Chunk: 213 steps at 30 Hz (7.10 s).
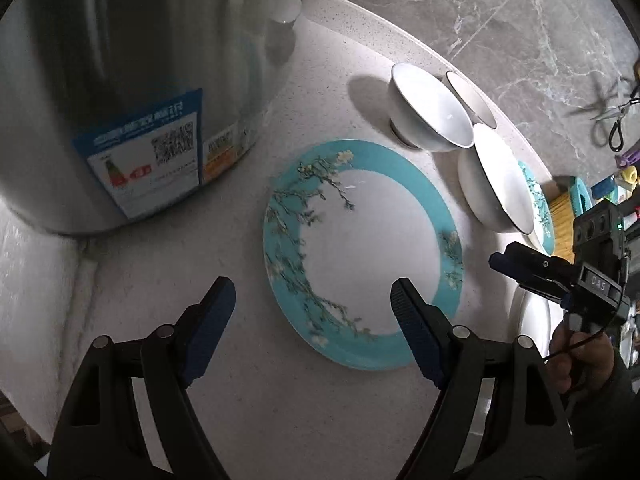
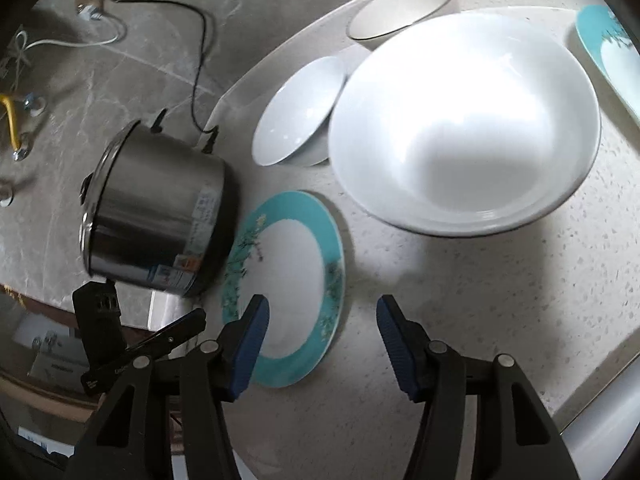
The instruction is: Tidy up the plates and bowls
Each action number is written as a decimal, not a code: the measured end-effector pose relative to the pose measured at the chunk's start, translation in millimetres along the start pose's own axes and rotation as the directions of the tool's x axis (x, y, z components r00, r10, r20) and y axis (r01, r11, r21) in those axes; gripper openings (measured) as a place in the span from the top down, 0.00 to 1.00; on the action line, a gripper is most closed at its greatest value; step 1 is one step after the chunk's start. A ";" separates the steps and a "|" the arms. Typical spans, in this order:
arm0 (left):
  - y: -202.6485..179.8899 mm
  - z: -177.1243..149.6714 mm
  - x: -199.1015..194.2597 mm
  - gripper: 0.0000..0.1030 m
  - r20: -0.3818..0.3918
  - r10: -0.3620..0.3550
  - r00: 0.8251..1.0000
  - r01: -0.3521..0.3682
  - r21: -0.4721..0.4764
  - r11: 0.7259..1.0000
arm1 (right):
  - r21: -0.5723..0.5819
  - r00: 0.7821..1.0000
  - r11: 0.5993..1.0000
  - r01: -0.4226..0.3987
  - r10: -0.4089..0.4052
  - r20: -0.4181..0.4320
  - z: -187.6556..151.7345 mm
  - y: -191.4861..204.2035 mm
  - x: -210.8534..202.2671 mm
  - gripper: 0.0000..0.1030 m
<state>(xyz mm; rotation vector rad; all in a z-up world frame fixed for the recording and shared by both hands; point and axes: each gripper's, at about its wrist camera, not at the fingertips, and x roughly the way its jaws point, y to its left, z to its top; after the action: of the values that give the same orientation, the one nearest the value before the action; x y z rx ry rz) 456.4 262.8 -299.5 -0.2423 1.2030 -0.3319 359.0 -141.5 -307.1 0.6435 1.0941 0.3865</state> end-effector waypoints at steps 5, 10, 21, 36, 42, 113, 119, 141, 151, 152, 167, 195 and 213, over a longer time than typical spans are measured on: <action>-2.8 2.1 15.2 0.25 -0.014 0.017 1.000 -0.017 0.004 1.000 | 0.023 1.000 0.999 0.031 -0.031 -0.002 6.1 -4.6 10.2 0.41; -4.9 -3.1 20.4 0.35 -0.009 0.033 0.999 -0.033 0.005 0.999 | 0.002 0.999 1.000 0.031 -0.031 -0.015 12.9 -3.5 21.6 0.43; -7.2 -11.5 29.3 0.50 -0.011 0.029 1.000 -0.030 -0.023 0.999 | -0.029 0.999 1.000 -0.008 0.007 -0.035 20.6 8.4 45.2 0.50; 2.3 -2.5 28.6 0.74 -0.009 0.055 0.998 -0.055 -0.080 0.995 | -0.039 0.997 0.999 0.036 -0.039 -0.065 25.6 12.6 57.0 0.78; 4.4 -1.3 28.5 0.84 -0.008 0.100 0.995 -0.100 -0.088 0.991 | -0.080 0.991 0.992 0.097 -0.103 -0.081 26.1 15.8 58.0 0.88; -334.9 -150.8 86.9 0.85 -0.130 0.057 0.990 -0.001 0.395 0.919 | -0.021 0.914 0.919 0.395 -0.390 0.113 -117.2 -152.4 -210.4 0.84; -340.7 -152.7 87.6 0.83 -0.106 0.123 0.987 -0.063 0.445 0.893 | -0.142 0.856 0.845 0.516 -0.500 0.132 -117.3 -135.5 -199.6 0.81; -356.0 -163.1 89.4 0.53 -0.004 0.236 0.972 -0.203 0.496 0.844 | -0.331 0.768 0.695 0.639 -0.604 0.215 -123.6 -118.5 -188.0 0.73; -370.8 -89.3 44.1 0.25 0.068 0.011 0.998 -0.038 0.401 0.915 | 0.010 0.850 0.894 0.448 -0.430 0.303 -58.7 -123.5 -278.4 0.24; -377.7 -77.2 49.0 0.25 0.070 0.001 0.998 -0.029 0.403 0.915 | 0.064 0.858 0.911 0.407 -0.405 0.317 -47.2 -125.6 -288.8 0.24; -421.1 60.8 123.7 0.25 -0.060 -0.002 0.998 0.023 0.344 0.939 | 0.254 0.796 0.882 0.396 -0.468 0.384 5.4 -165.2 -260.1 0.25; -461.5 162.8 255.9 0.48 -0.504 0.131 0.854 0.306 0.689 0.656 | 0.474 0.862 0.863 0.175 -0.367 0.350 28.7 -219.1 -216.7 0.38; -467.1 159.7 280.7 0.69 -0.491 0.183 0.852 0.275 0.716 0.641 | 0.501 0.865 0.853 0.146 -0.356 0.355 39.6 -224.9 -198.3 0.48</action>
<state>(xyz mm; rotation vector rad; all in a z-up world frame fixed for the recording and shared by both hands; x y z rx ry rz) 639.3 -274.4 -322.3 0.6274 1.4798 -0.9872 307.1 -439.4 -304.4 0.9367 0.8179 -0.2655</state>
